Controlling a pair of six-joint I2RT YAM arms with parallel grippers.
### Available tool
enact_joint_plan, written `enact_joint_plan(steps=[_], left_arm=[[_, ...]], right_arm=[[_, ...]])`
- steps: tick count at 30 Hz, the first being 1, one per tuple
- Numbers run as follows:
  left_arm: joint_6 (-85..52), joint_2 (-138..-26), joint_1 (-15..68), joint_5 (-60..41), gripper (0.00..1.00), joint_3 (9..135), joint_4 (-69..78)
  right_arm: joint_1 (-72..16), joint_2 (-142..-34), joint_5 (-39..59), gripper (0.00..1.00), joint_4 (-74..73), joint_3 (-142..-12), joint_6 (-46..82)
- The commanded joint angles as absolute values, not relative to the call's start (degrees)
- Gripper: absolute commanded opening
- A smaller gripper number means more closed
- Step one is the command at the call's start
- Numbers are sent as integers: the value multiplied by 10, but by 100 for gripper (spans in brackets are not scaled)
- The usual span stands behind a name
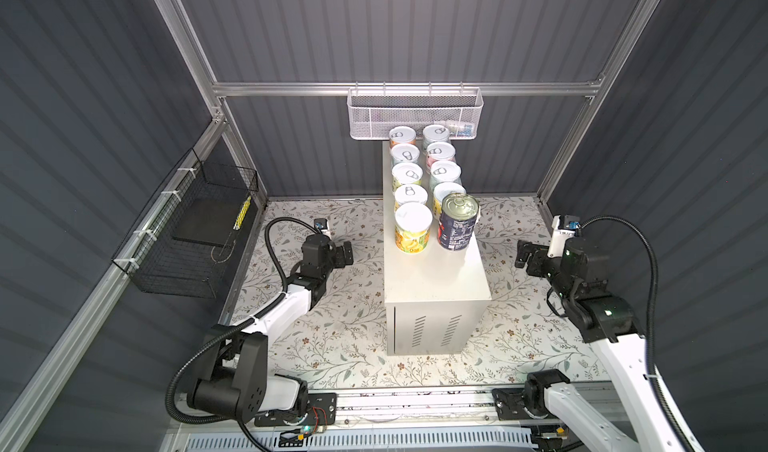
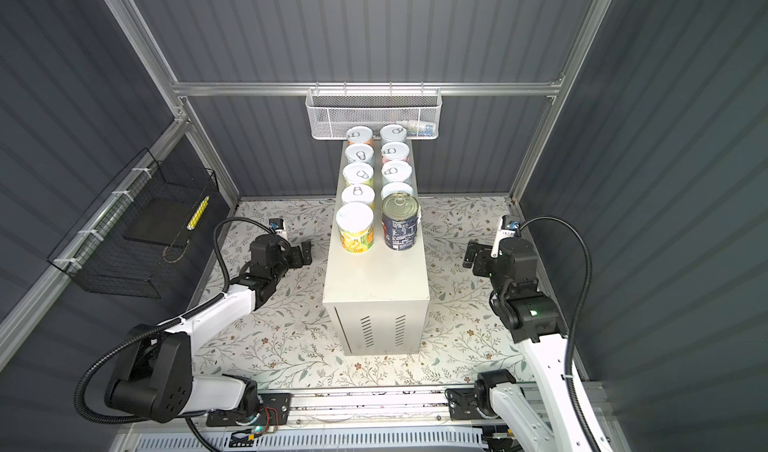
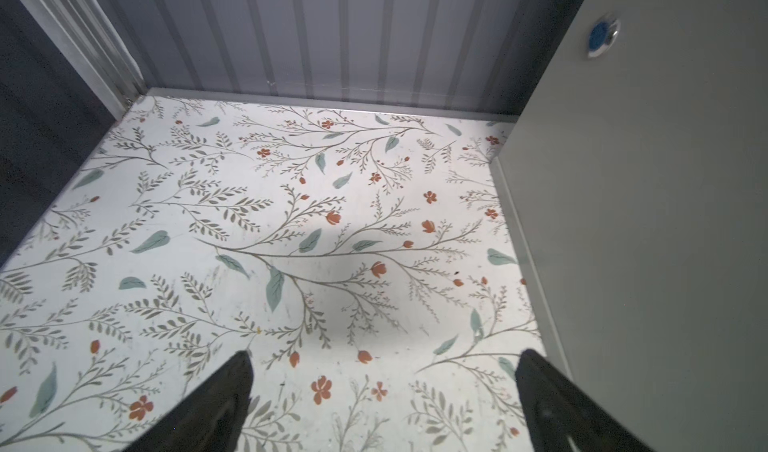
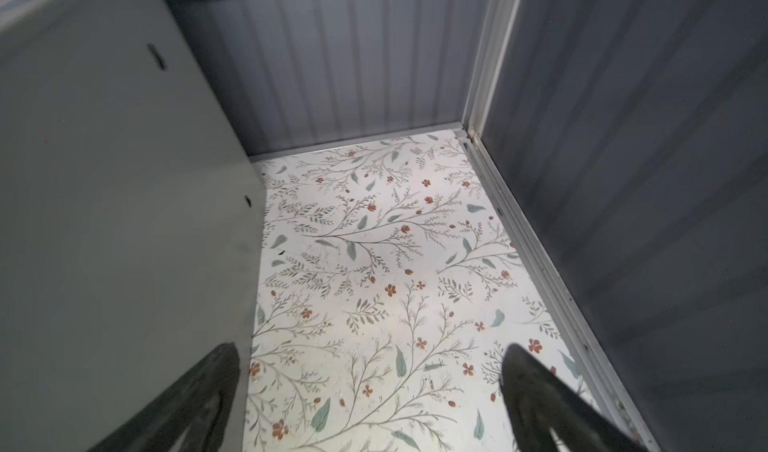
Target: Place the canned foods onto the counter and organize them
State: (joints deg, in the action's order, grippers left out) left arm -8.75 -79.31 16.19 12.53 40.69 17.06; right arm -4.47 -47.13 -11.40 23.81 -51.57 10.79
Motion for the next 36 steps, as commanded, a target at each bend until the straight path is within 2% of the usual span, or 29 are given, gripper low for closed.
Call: enact_joint_plan(steps=[1, 6, 10, 13, 20, 28, 30, 31, 33, 34, 36], left_arm=[[-30, -809, 165, 170, 100, 386, 305], [14, -830, 161, 233, 100, 333, 360], [37, -861, 154, 270, 100, 297, 438], [36, -856, 146, 250, 100, 292, 440], [66, -849, 134, 245, 100, 295, 371], [54, -957, 100, 188, 99, 267, 515], [32, -962, 75, 150, 100, 258, 520], [31, -989, 65, 137, 100, 251, 572], [19, -974, 61, 133, 99, 271, 498], [24, -991, 60, 135, 100, 263, 553], [17, -977, 59, 135, 100, 269, 507]], right_arm=[[-1, -509, -63, 99, 67, -467, 147], [-1, -581, -74, 99, -29, -412, 143], [-3, -590, -46, 99, -127, -347, 126], [-5, -591, -47, 99, -194, -305, 118], [-6, -616, -46, 99, -184, -307, 94], [10, -684, -81, 99, -250, -288, 37], [14, -696, -93, 99, -289, -269, 27], [16, -710, -97, 99, -317, -258, 21], [22, -739, -88, 99, -366, -238, 32], [22, -754, -74, 99, -417, -219, 29], [22, -784, -66, 99, -521, -181, 35]])
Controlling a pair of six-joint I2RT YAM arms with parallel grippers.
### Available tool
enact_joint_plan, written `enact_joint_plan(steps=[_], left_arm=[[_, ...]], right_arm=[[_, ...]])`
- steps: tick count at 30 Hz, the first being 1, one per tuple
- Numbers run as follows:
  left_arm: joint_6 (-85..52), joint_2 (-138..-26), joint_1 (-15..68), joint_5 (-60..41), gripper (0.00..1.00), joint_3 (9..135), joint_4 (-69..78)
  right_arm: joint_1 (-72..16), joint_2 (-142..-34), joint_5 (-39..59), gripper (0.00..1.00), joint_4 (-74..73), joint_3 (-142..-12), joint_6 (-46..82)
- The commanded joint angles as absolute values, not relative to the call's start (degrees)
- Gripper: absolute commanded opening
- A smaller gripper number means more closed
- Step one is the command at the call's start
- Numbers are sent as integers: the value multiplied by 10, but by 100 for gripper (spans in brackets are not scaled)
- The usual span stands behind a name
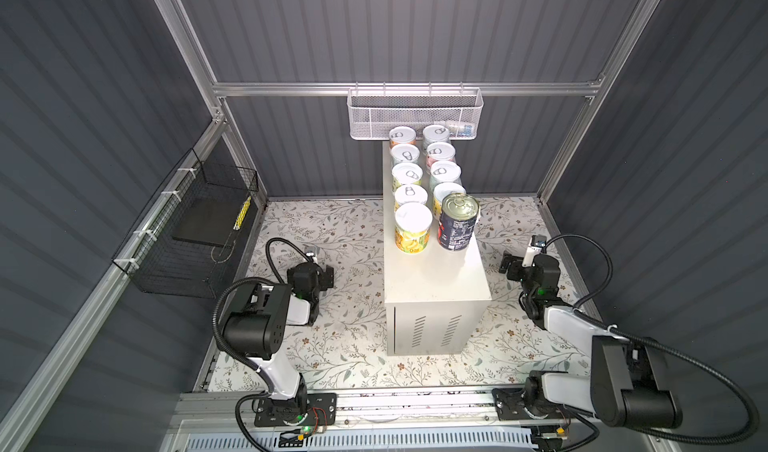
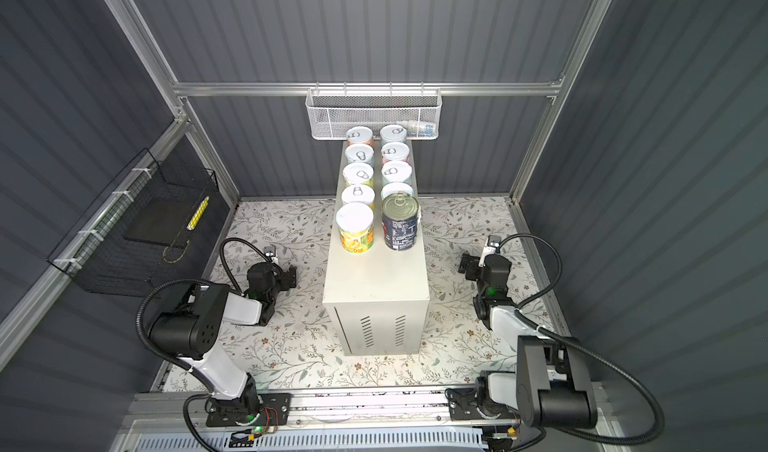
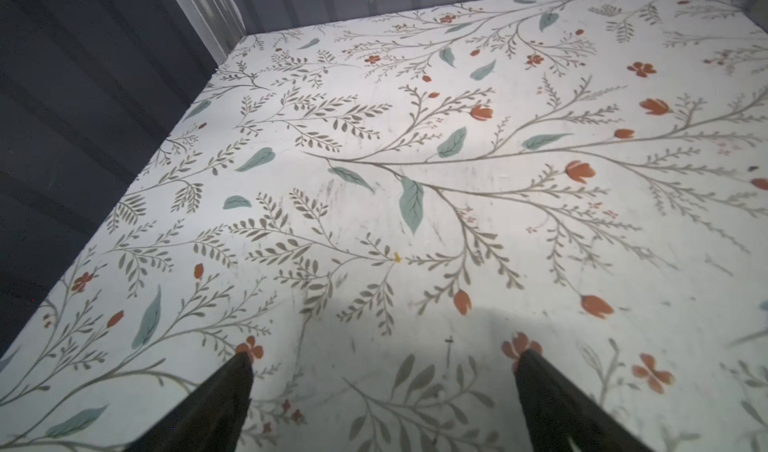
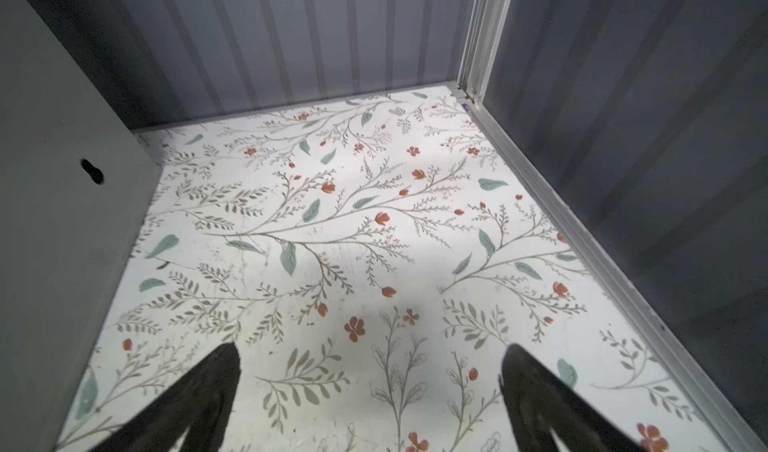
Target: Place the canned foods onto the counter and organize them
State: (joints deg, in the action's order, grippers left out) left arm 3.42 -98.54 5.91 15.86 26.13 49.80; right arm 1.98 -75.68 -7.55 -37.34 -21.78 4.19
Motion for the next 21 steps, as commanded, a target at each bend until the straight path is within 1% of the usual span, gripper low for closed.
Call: enact_joint_plan(steps=[1, 2, 3, 4, 5, 7, 8, 11, 13, 15, 21], left_arm=[[22, -989, 59, 138, 100, 264, 546], [18, -985, 60, 139, 99, 266, 532], [17, -978, 59, 139, 100, 270, 511], [18, -984, 59, 140, 99, 267, 529], [19, -987, 59, 140, 99, 267, 538], [16, -982, 58, 141, 99, 271, 515], [16, -984, 58, 141, 100, 270, 523], [16, -983, 58, 141, 99, 269, 522], [16, -983, 58, 141, 100, 268, 524], [16, -983, 58, 141, 99, 268, 525], [16, -983, 58, 142, 100, 268, 526]], right_arm=[[22, -808, -69, 99, -559, -167, 36], [22, -849, -74, 99, -639, -152, 34], [19, -851, -70, 99, -665, -144, 31], [20, -823, -66, 99, -587, -161, 36], [21, -825, -59, 99, -554, -178, 35], [23, -842, -55, 99, -569, -186, 34], [25, -829, -53, 99, -532, -193, 37], [23, -840, -56, 99, -578, -179, 33], [19, -830, -57, 99, -556, -181, 30], [19, -838, -56, 99, -577, -178, 29], [19, -836, -54, 99, -566, -182, 28]])
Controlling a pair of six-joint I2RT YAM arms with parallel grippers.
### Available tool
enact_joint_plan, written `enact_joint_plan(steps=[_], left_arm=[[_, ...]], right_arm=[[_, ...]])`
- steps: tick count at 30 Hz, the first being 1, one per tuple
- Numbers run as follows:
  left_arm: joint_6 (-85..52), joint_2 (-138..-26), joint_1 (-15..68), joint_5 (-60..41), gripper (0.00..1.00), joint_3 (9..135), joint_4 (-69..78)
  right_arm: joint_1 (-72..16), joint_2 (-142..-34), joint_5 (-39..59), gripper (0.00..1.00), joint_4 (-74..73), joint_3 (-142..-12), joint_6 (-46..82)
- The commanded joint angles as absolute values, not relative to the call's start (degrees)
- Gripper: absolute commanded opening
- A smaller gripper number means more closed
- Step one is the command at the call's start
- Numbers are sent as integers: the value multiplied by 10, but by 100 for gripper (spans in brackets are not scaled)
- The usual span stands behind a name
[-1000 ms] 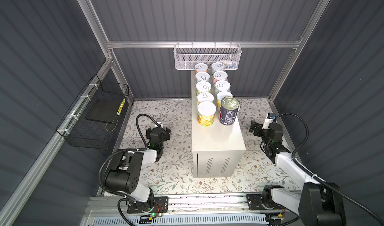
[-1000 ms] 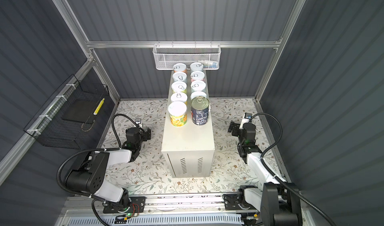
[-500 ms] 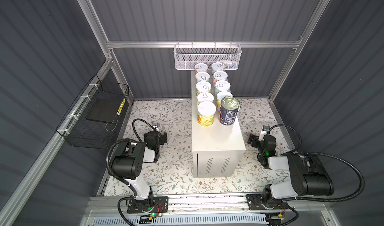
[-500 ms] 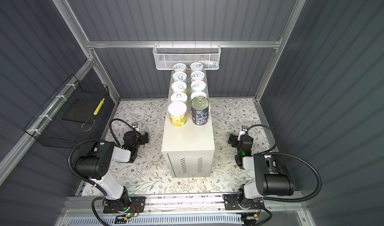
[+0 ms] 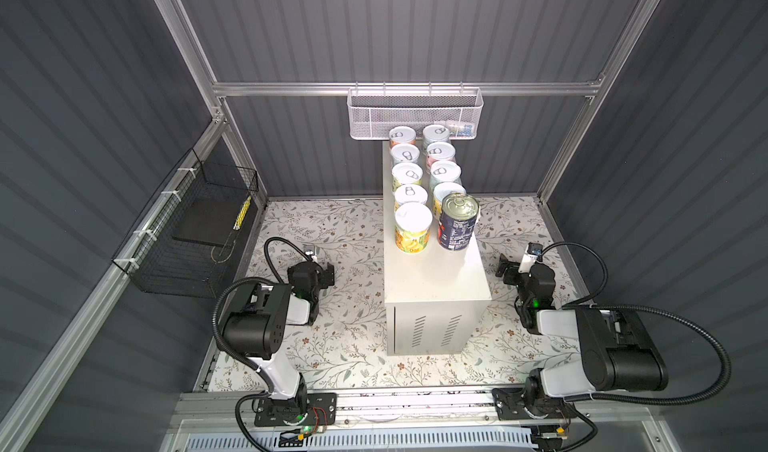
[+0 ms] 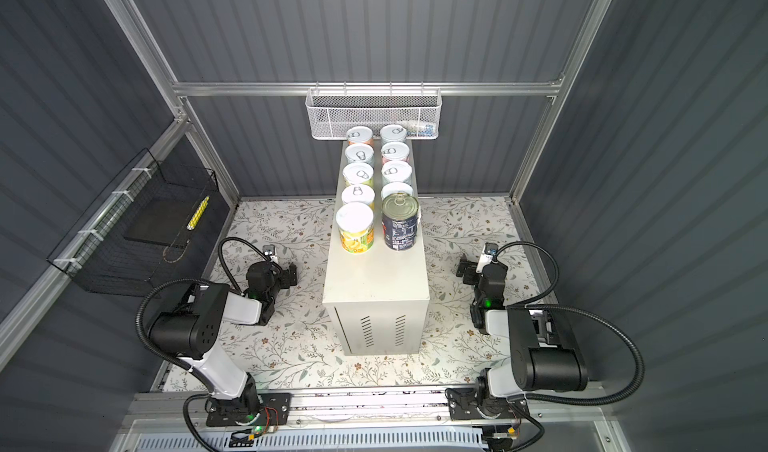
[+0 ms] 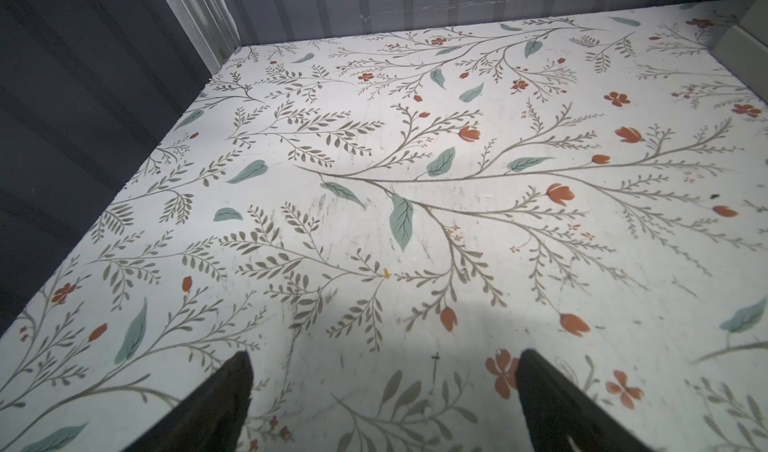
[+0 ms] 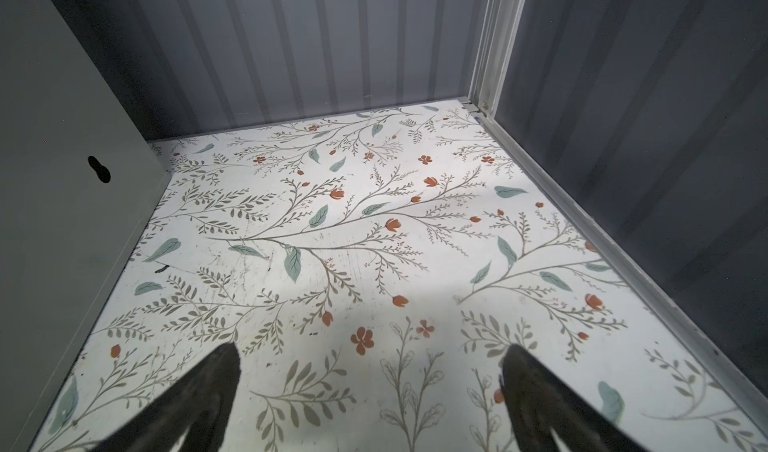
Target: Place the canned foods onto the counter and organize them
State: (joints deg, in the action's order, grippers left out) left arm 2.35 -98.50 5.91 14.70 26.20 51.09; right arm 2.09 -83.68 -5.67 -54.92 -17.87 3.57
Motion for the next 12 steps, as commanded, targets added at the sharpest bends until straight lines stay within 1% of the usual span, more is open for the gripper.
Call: enact_joint_plan(steps=[1, 5, 12], left_arm=[[16, -983, 58, 142, 100, 267, 525], [16, -983, 58, 142, 100, 268, 526], [16, -983, 58, 142, 100, 267, 526]], right_arm=[[19, -837, -53, 99, -566, -182, 28], [33, -840, -22, 99, -539, -197, 36], [36, -834, -16, 99, -555, -186, 36]])
